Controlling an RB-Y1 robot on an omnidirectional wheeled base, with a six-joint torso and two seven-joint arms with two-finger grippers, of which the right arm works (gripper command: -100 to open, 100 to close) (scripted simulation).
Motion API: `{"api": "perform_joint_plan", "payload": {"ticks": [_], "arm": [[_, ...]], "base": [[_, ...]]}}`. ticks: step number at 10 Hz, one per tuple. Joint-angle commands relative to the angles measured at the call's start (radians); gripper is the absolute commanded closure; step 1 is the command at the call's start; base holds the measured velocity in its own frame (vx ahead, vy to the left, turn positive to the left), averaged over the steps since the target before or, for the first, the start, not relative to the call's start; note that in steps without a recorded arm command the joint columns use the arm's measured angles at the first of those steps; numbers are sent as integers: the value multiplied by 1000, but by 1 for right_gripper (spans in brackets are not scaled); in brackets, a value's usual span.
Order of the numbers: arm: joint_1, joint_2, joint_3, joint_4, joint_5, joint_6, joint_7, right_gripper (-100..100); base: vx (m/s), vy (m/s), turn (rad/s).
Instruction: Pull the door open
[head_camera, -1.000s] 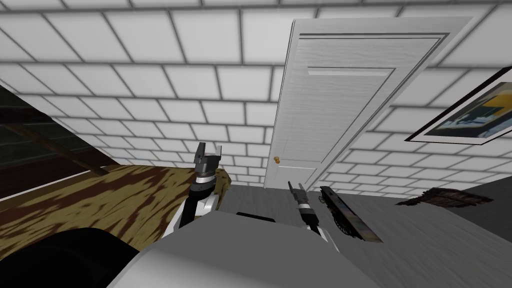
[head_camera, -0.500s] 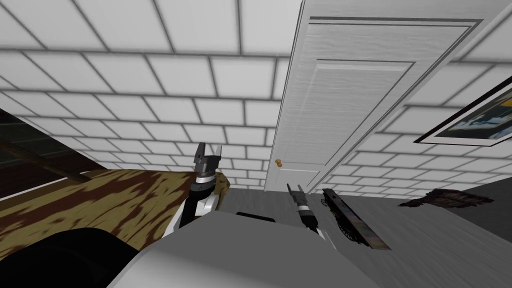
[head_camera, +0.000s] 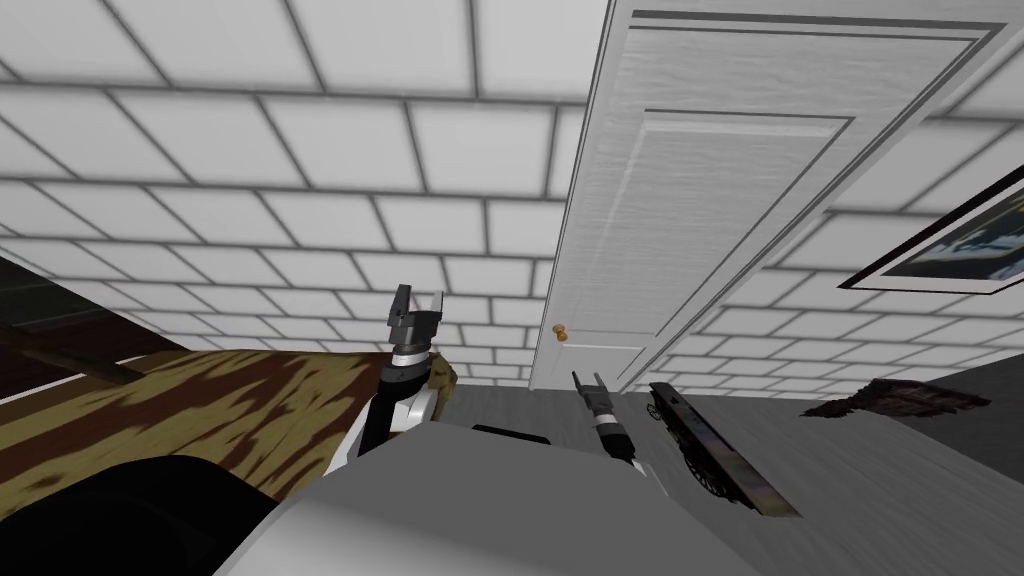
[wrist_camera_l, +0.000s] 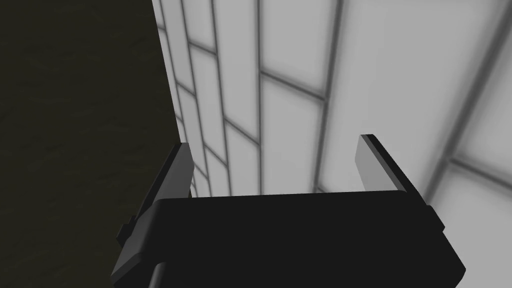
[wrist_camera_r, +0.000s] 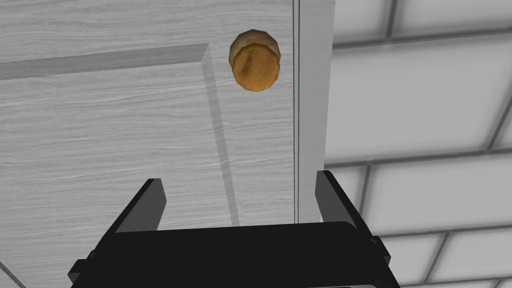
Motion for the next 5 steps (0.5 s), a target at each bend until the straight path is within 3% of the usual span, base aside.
{"api": "perform_joint_plan", "payload": {"ticks": [1, 3, 4, 5], "arm": [[-9, 0, -6, 34, 15, -14, 25, -100], [-19, -1, -12, 69, 28, -26, 47, -100], [-13, -1, -9, 52, 24, -20, 37, -100], [-11, -12, -25, 70, 14, -32, 38, -100]], "base": [[191, 69, -39], [188, 65, -36], [87, 19, -6], [146, 77, 163]]}}
